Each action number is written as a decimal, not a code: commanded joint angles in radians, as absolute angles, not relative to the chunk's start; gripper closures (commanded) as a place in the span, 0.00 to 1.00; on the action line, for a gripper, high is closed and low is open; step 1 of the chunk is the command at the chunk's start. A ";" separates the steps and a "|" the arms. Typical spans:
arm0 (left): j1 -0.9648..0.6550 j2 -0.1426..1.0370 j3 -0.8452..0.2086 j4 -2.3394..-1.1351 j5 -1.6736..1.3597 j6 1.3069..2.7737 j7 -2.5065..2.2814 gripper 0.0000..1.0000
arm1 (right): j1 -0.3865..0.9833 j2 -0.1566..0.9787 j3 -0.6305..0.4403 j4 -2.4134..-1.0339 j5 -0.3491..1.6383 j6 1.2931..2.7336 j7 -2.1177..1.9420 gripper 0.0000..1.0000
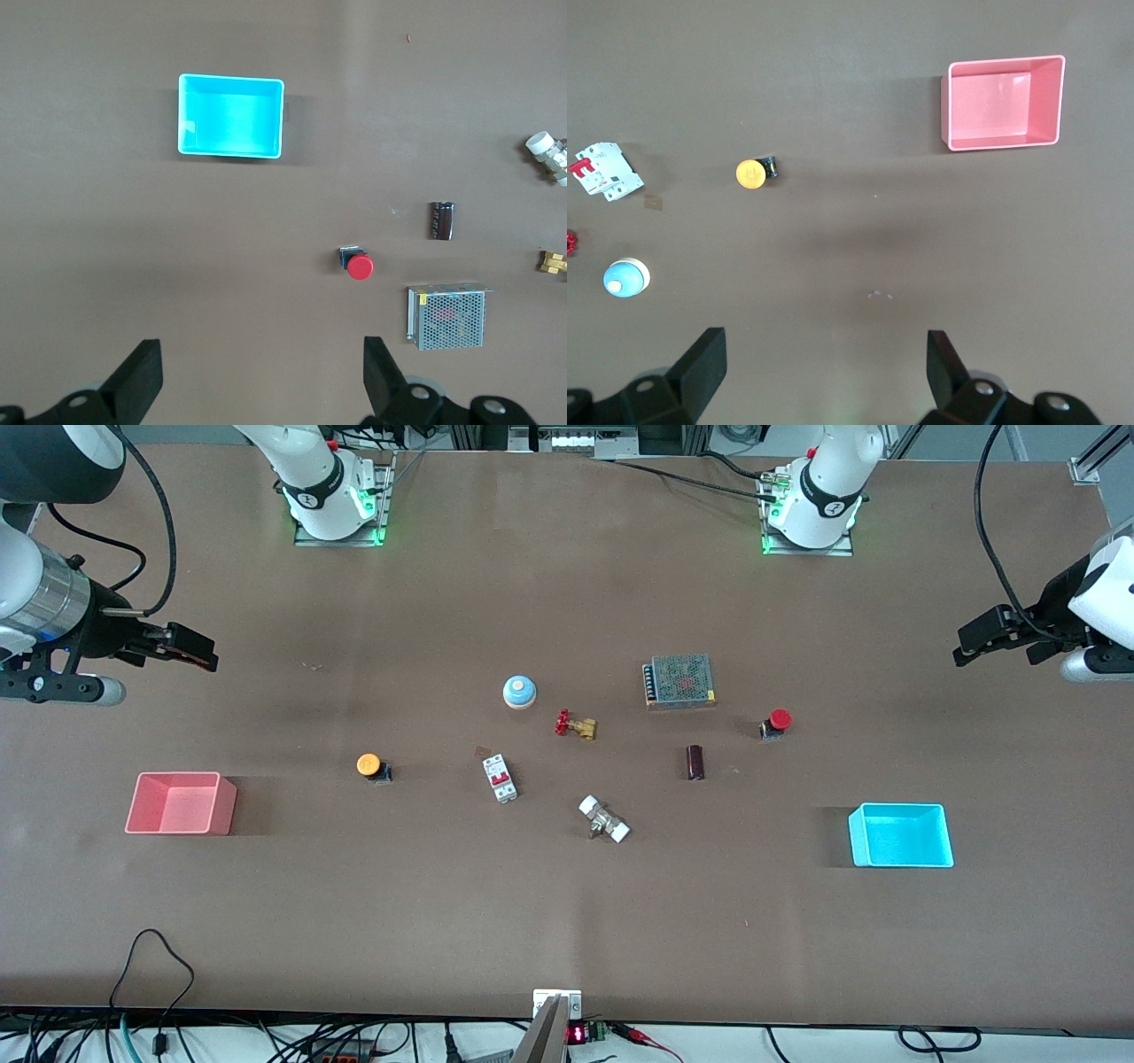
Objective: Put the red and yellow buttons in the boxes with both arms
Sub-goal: 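Reach the right gripper to the yellow button while the left gripper reaches the red button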
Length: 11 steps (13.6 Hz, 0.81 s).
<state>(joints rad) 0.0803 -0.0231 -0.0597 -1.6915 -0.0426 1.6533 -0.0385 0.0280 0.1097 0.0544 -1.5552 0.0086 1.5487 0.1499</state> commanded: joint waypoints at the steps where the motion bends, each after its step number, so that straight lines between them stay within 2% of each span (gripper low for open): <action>1: 0.084 -0.061 -0.071 -1.720 -0.026 1.643 -0.031 0.00 | 0.020 0.101 0.055 -1.560 0.026 1.545 0.138 0.00; 5: 0.083 -0.034 -0.071 -1.710 -0.026 1.641 -0.031 0.00 | 0.023 0.110 0.052 -1.560 0.026 1.546 0.140 0.00; 9: 0.066 0.075 -0.071 -1.688 -0.038 1.655 -0.031 0.00 | 0.020 0.152 0.052 -1.569 0.025 1.552 0.138 0.00; 11: 0.064 0.141 -0.071 -1.657 -0.044 1.658 -0.031 0.00 | 0.017 0.175 0.051 -1.615 0.023 1.627 0.140 0.00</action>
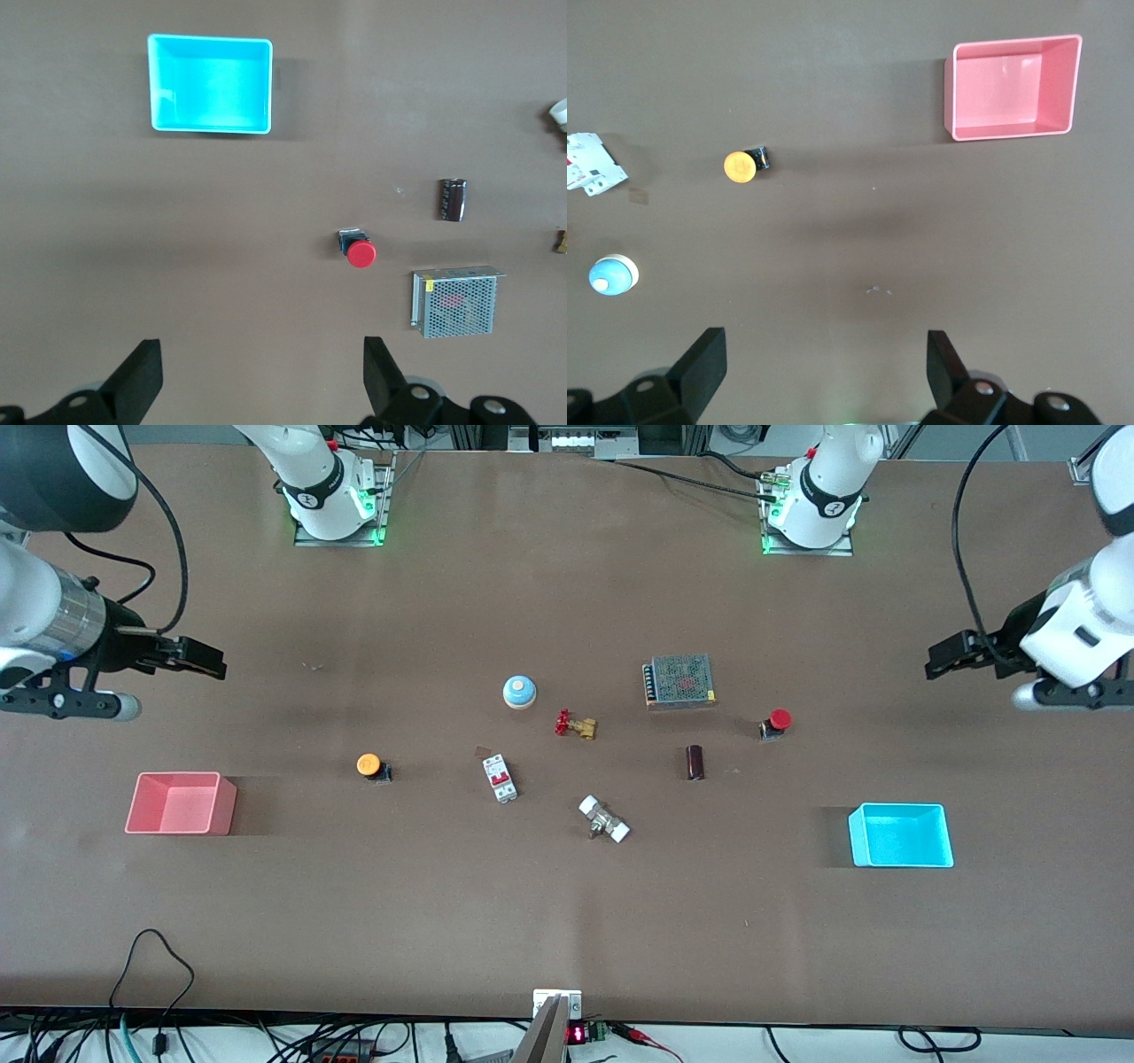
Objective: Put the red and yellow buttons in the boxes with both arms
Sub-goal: 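Reach the right gripper to the yellow button while the left gripper reaches the red button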
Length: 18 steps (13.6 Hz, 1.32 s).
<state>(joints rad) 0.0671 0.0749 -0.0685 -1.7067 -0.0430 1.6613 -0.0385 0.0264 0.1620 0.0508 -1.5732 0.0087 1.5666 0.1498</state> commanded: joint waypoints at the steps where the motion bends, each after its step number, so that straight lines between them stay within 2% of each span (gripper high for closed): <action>1: 0.054 0.150 -0.071 -1.667 -0.041 1.684 -0.031 0.00 | 0.020 0.181 0.051 -1.673 0.018 1.726 0.141 0.00; 3: 0.032 0.185 -0.071 -1.706 -0.041 1.718 -0.015 0.00 | 0.034 0.192 0.052 -1.791 0.017 1.934 0.155 0.00; 5: -0.020 0.212 -0.074 -1.741 -0.043 1.750 -0.017 0.00 | 0.058 0.230 0.052 -1.805 0.008 1.983 0.163 0.00; 7: -0.043 0.199 -0.074 -1.830 -0.043 1.851 -0.027 0.00 | 0.074 0.224 0.060 -1.891 -0.008 2.075 0.176 0.00; 9: -0.052 0.210 -0.074 -1.897 -0.055 1.885 -0.015 0.00 | 0.071 0.221 0.101 -1.966 -0.035 2.179 0.179 0.00; 13: -0.091 0.259 -0.077 -1.986 -0.060 2.044 -0.099 0.00 | 0.077 0.271 0.158 -1.980 -0.136 2.262 0.345 0.00; 18: -0.136 0.297 -0.077 -2.153 -0.060 2.294 -0.273 0.00 | 0.126 0.347 0.161 -1.980 -0.141 2.347 0.460 0.00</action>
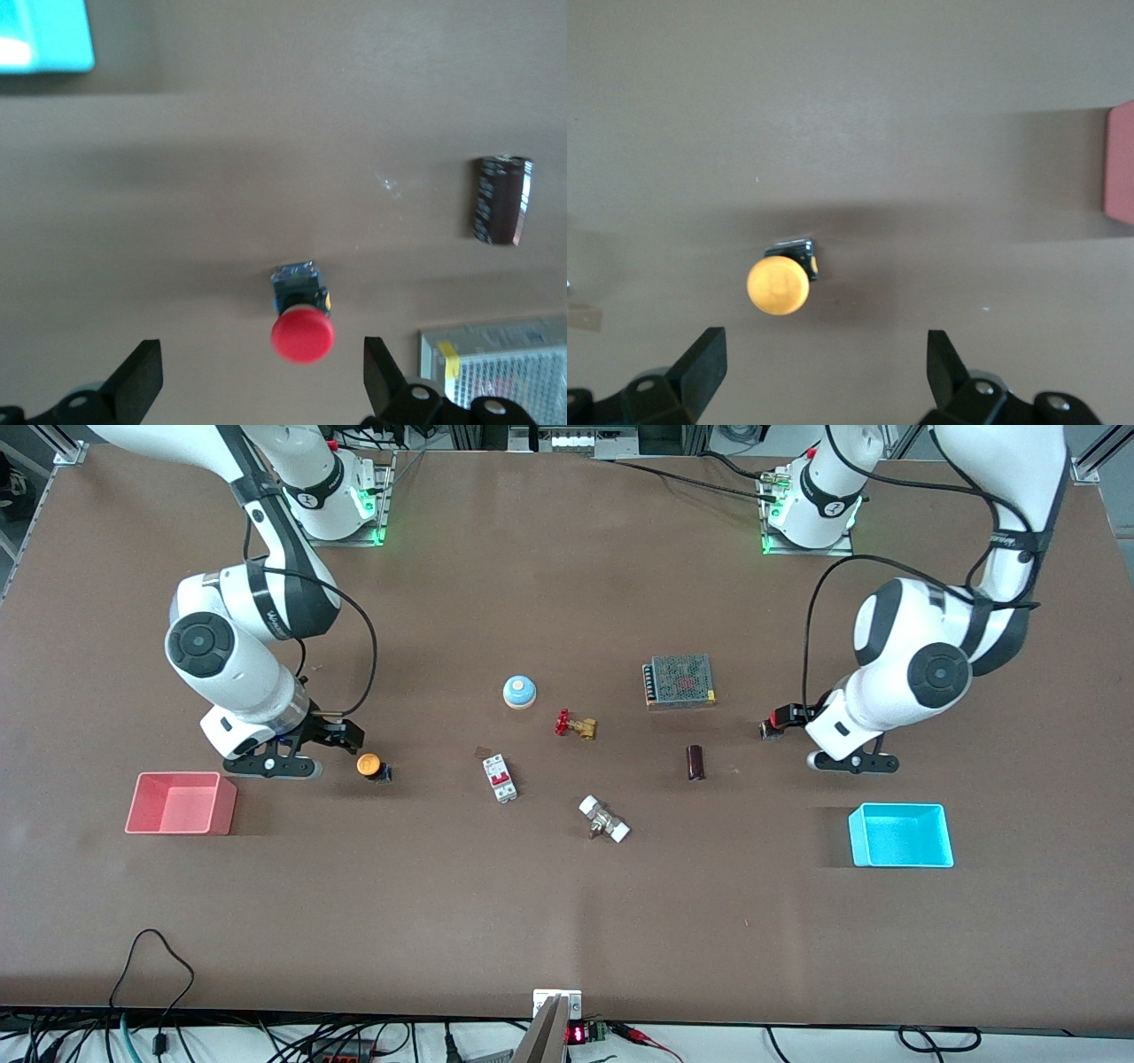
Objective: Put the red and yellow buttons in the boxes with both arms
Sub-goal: 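Reach the right gripper to the yellow button while the left gripper reaches the red button, then grasp the yellow button with the right gripper while the left gripper grasps the red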
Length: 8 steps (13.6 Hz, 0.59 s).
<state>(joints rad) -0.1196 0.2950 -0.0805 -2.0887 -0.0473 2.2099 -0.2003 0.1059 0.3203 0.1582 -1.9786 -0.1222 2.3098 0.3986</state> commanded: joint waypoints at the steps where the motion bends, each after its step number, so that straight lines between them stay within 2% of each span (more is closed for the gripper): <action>1: -0.137 0.310 -0.077 -2.160 -0.060 2.312 -0.306 0.00 | 0.126 0.357 0.161 -1.980 -0.147 2.364 0.457 0.00; 8: -0.137 0.363 -0.081 -2.175 -0.066 2.367 -0.368 0.00 | 0.120 0.419 0.163 -1.980 -0.170 2.457 0.368 0.00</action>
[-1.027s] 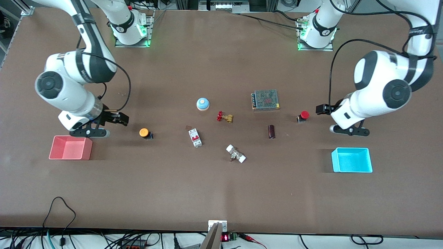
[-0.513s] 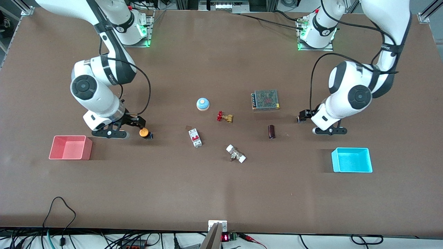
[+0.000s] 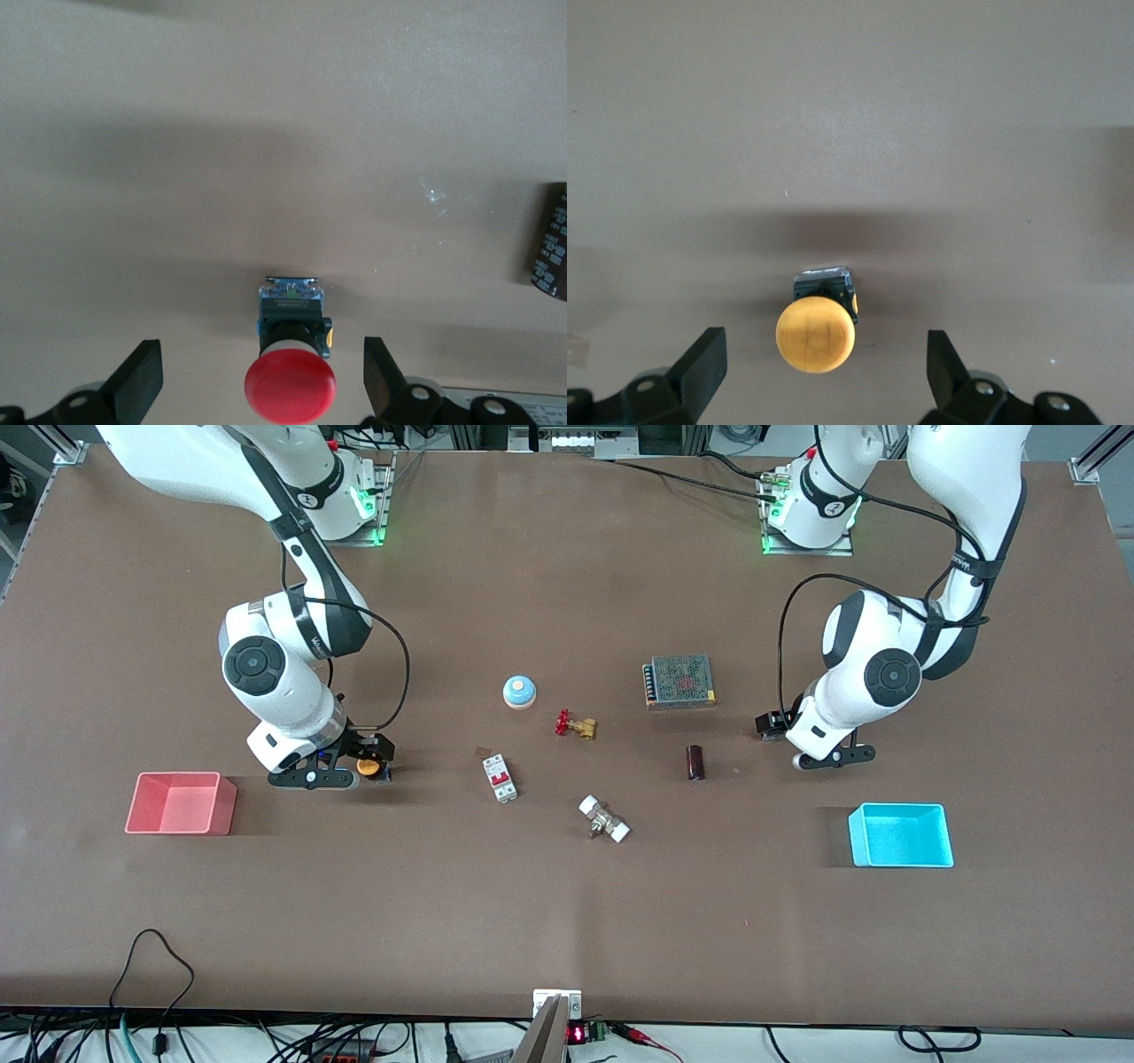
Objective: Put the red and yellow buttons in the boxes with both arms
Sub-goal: 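Grasp the yellow button with the right gripper while the left gripper grasps the red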
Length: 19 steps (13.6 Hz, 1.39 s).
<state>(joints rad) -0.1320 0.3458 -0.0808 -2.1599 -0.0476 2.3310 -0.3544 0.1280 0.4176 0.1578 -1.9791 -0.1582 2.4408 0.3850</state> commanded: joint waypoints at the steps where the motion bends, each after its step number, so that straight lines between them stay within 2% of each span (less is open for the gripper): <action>1: -0.137 0.365 -0.084 -2.183 -0.074 2.379 -0.368 0.00 | 0.118 0.428 0.163 -1.980 -0.170 2.471 0.368 0.00; 8: -0.163 0.397 -0.087 -2.189 -0.074 2.395 -0.367 0.00 | 0.121 0.475 0.169 -1.980 -0.172 2.508 0.364 0.00; 9: -0.163 0.400 -0.089 -2.189 -0.074 2.395 -0.365 0.04 | 0.121 0.480 0.169 -1.980 -0.172 2.508 0.364 0.00; 12: -0.163 0.400 -0.091 -2.189 -0.074 2.393 -0.354 0.42 | 0.123 0.488 0.170 -1.980 -0.172 2.508 0.364 0.02; 14: -0.163 0.402 -0.091 -2.189 -0.074 2.393 -0.350 0.63 | 0.123 0.489 0.170 -1.980 -0.172 2.508 0.364 0.12; 16: -0.163 0.393 -0.091 -2.187 -0.071 2.393 -0.347 0.75 | 0.123 0.489 0.170 -1.980 -0.172 2.508 0.351 0.18; 18: -0.161 0.341 -0.089 -2.186 -0.058 2.388 -0.307 0.81 | 0.121 0.489 0.170 -1.980 -0.172 2.508 0.350 0.20; 19: -0.153 0.304 -0.089 -2.186 -0.058 2.381 -0.279 0.84 | 0.123 0.488 0.170 -1.980 -0.172 2.508 0.350 0.24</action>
<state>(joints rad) -0.1582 0.3896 -0.0912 -2.1748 -0.0575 2.3970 -0.3351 0.1285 0.4884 0.1615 -1.9791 -0.1598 2.4972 0.3619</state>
